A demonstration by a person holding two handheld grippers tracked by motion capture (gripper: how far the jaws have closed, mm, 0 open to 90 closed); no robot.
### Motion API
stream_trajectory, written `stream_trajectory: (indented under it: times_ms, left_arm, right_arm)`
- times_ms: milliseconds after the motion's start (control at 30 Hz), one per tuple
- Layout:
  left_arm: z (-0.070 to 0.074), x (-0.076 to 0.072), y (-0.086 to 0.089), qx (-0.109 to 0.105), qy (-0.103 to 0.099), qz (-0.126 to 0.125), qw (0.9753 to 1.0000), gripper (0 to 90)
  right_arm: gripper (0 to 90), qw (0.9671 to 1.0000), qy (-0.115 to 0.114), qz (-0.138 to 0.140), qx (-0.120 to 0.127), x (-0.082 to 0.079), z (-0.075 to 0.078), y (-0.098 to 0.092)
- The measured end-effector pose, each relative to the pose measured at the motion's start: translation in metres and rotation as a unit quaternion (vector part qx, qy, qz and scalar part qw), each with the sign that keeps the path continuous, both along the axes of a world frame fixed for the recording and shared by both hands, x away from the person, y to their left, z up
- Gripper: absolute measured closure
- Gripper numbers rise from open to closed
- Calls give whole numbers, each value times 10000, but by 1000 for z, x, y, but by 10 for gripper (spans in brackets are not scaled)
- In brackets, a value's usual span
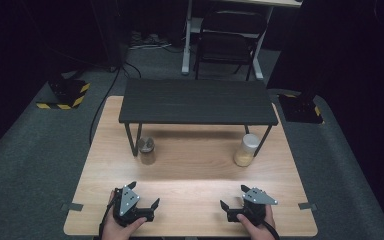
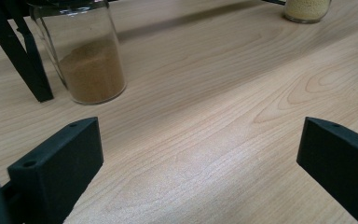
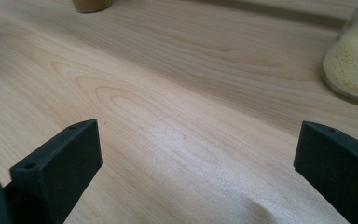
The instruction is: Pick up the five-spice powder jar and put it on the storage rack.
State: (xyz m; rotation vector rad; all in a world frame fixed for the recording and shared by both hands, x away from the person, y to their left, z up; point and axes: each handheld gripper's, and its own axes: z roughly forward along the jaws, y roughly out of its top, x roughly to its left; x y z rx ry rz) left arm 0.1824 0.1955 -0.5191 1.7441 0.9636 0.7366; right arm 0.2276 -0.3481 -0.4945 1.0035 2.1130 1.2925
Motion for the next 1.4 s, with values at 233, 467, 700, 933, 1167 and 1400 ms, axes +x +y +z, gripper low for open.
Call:
stream_trajectory:
  times_ms: [233,467,700,933,1167,1400]
  left_arm:
    - [0,-1,0,-45,21,30,10000,6]
    - [0,-1,1,-81,59,25,9999,6]
    - [0,-1,2,-116,62,28,9999,6]
    - [0,-1,2,-114,77,33,9999,6]
    - [0,0,2,-177,98,56,9998,6]
    - [0,2,2,-209,66,93,9997,6]
  right_arm:
    - [5,10000,12,22,-7,1,0,0]
    - [5,9999,-27,71,-138,-2,1,4]
    - [5,9999,-17,73,-153,-2,2,6]
    - [5,9999,-13,77,-105,-3,1,4]
    - [5,9998,-27,125,-160,-3,2,5]
    - [5,9998,-30,130,-156,-4,1,5]
